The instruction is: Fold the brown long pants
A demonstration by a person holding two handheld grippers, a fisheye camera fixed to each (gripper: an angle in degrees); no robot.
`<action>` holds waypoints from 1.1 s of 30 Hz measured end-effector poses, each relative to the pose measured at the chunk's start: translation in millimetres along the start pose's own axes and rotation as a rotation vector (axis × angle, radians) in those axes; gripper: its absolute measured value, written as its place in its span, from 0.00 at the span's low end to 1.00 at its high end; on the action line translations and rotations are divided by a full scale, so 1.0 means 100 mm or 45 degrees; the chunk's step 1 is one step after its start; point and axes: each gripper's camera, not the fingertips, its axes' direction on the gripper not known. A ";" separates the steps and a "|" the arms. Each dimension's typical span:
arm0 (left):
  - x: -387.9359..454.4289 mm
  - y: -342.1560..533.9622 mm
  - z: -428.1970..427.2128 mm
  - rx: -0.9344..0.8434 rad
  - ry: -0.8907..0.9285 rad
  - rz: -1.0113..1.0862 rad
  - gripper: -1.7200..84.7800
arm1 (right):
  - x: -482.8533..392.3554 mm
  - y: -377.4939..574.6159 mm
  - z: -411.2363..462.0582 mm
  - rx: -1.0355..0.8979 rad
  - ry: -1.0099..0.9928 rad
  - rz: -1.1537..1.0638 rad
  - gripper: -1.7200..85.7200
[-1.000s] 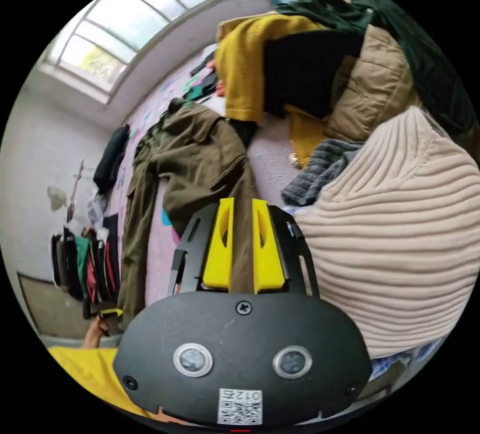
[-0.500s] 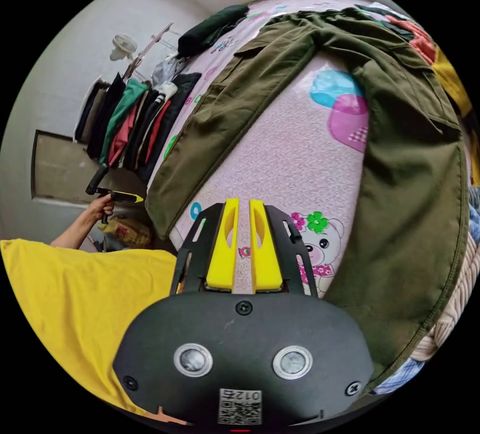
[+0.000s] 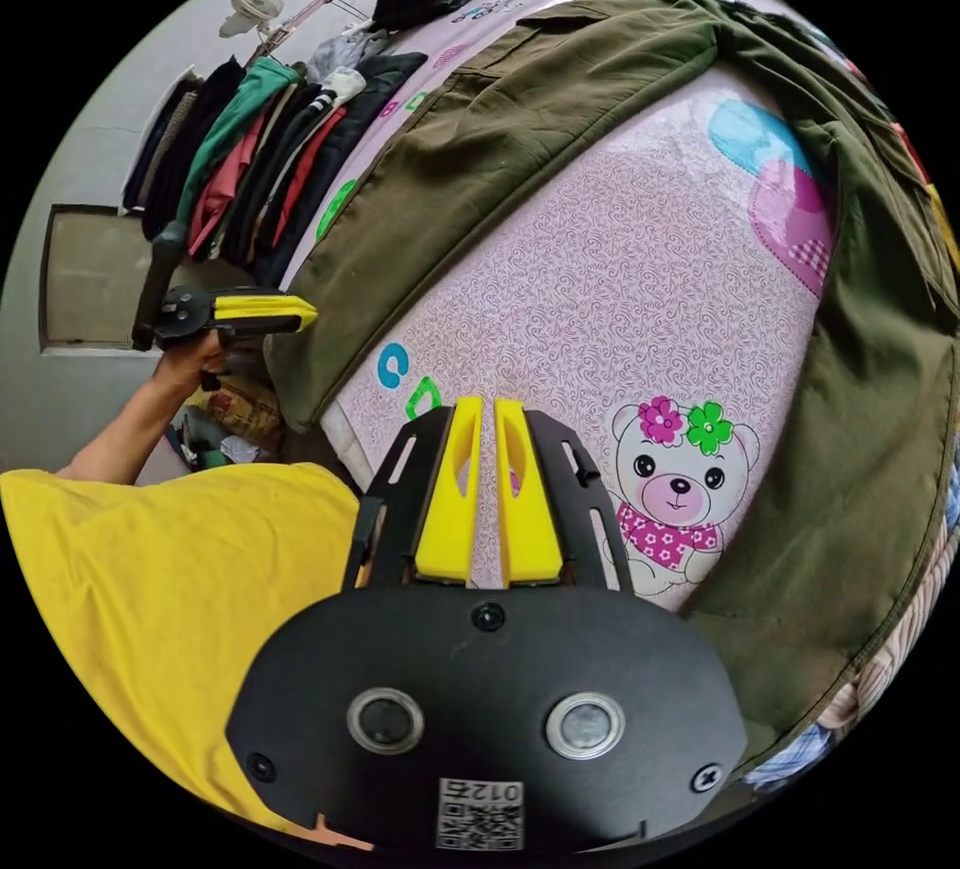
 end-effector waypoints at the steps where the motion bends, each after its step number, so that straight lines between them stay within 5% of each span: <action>1: -0.01 0.01 -0.03 0.006 0.025 0.000 0.02 | 0.03 0.04 -0.08 0.019 0.007 0.015 0.05; 5: -0.03 -0.08 -0.14 -0.086 0.038 0.008 0.02 | 0.22 0.24 -0.43 0.092 0.066 0.100 0.05; 8: -0.10 -0.37 -0.56 0.073 0.006 -0.023 0.02 | 0.42 0.47 -0.85 0.187 0.167 0.187 0.05; 18: 0.05 -2.93 -1.54 0.267 0.023 -0.071 0.02 | 0.84 0.71 -1.72 0.342 0.286 0.420 0.05; 25: 0.21 -3.97 -1.23 0.057 -0.208 -0.047 0.02 | 0.95 0.48 -1.71 0.206 0.373 0.448 0.05; 30: -0.05 -4.15 -1.32 0.066 -0.104 -0.023 0.02 | 1.09 0.35 -1.39 -0.073 0.332 0.469 0.06; 33: -0.16 -4.29 -1.37 0.039 -0.138 -0.039 0.02 | 0.98 0.46 -1.46 -0.031 0.317 0.417 0.04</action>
